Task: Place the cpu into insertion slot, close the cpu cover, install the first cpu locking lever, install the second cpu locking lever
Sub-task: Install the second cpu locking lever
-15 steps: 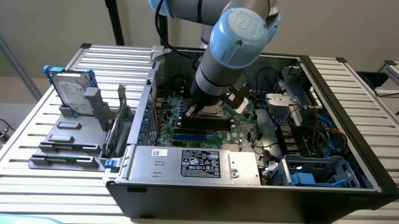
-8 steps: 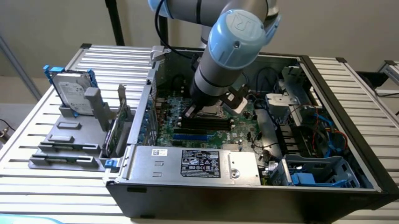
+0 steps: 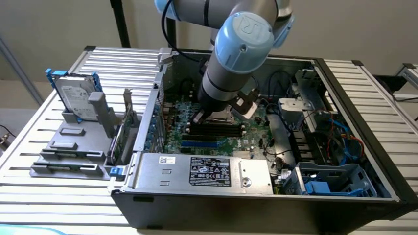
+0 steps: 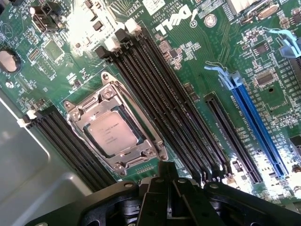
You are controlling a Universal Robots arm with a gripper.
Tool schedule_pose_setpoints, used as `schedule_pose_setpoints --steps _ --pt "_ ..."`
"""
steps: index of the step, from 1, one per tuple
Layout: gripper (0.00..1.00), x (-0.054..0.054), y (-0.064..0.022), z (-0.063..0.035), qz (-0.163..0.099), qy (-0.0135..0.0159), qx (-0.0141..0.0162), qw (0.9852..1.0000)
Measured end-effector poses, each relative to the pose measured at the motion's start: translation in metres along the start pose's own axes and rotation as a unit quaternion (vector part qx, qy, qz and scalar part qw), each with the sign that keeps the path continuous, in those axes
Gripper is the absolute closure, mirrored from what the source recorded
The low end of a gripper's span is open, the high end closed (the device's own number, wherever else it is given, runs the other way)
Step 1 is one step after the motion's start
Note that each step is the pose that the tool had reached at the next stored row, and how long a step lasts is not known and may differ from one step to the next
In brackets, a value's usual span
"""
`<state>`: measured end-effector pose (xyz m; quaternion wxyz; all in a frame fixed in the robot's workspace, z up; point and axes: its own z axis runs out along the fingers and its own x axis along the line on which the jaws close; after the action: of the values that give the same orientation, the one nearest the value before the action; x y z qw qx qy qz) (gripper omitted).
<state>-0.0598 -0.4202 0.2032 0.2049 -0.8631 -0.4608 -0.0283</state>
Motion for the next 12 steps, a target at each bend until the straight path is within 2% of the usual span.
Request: schedule_pose_setpoints --steps 8,12 --pt "0.89 -0.0008 0.0 0.0045 -0.002 0.0024 -0.004 1.0" --pt "0.89 -0.0016 0.0004 0.0069 -0.002 0.0031 -0.0048 1.0"
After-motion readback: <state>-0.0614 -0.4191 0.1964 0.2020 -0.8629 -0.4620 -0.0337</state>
